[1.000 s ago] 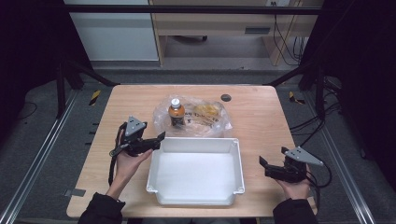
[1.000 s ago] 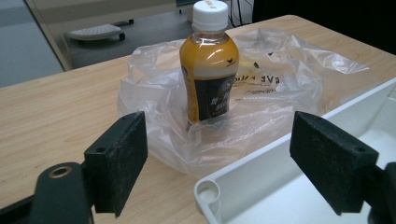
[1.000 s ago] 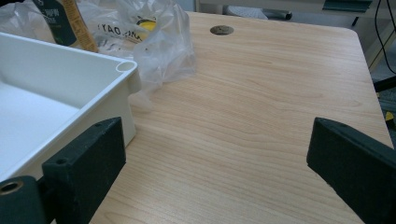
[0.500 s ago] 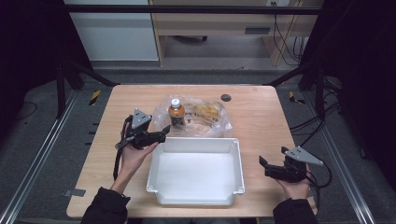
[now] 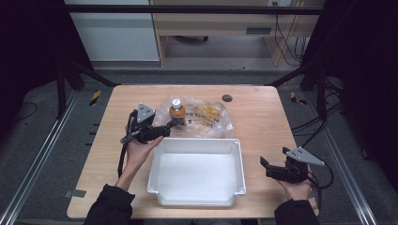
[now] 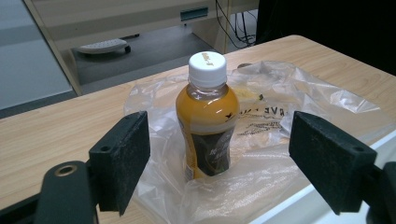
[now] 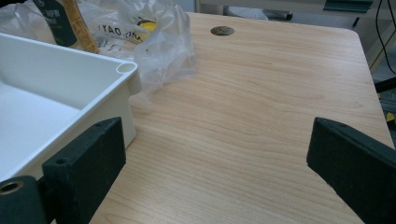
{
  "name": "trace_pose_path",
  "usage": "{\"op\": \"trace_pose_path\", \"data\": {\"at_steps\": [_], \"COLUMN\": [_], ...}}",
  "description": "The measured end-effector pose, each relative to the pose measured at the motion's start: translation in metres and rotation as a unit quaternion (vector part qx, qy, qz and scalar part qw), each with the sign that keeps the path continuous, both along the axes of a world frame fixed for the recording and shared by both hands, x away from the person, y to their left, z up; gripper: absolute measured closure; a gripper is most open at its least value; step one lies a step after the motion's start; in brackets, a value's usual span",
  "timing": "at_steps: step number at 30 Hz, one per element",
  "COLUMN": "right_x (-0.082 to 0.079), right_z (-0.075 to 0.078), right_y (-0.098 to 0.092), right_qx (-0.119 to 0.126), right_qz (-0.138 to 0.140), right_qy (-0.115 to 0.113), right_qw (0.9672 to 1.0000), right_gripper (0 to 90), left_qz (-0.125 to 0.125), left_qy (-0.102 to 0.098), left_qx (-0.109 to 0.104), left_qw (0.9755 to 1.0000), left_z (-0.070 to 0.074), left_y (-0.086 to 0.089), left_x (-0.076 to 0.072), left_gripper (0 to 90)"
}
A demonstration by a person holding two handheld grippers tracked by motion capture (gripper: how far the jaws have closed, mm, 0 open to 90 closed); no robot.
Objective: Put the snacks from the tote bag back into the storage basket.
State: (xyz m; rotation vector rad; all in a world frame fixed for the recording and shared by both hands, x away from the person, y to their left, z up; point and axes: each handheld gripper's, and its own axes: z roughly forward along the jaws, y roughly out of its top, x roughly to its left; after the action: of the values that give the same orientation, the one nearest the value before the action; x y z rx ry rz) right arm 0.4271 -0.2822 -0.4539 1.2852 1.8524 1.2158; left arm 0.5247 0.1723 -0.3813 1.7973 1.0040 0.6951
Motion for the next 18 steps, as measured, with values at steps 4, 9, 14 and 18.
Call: {"op": "trace_pose_path", "data": {"at_steps": [4, 9, 14, 18], "right_x": [0.0, 0.001, 0.001, 0.002], "right_z": [0.0, 0.0, 0.0, 0.0], "right_y": [0.0, 0.001, 0.002, 0.003], "right_qx": [0.001, 0.0, 0.001, 0.001], "right_qz": [0.003, 0.004, 0.008, 0.013], "right_qy": [0.001, 0.002, 0.001, 0.002], "right_qw": [1.0, 1.0, 1.0, 0.9999], "right_gripper": [4.9, 4.8, 5.0, 5.0], "left_qz": [0.001, 0.003, -0.003, -0.006], "left_qy": [-0.005, -0.009, -0.013, -0.018], "left_qx": [0.0, 0.0, 0.006, 0.005], "left_qw": [1.0, 1.0, 0.9999, 0.9998], "left_z": [0.0, 0.001, 0.003, 0.001], "left_y": [-0.002, -0.005, -0.01, -0.013], "left_x": [0.004, 0.01, 0.015, 0.018], "left_gripper": [20.2, 20.8, 22.0, 23.5]}}
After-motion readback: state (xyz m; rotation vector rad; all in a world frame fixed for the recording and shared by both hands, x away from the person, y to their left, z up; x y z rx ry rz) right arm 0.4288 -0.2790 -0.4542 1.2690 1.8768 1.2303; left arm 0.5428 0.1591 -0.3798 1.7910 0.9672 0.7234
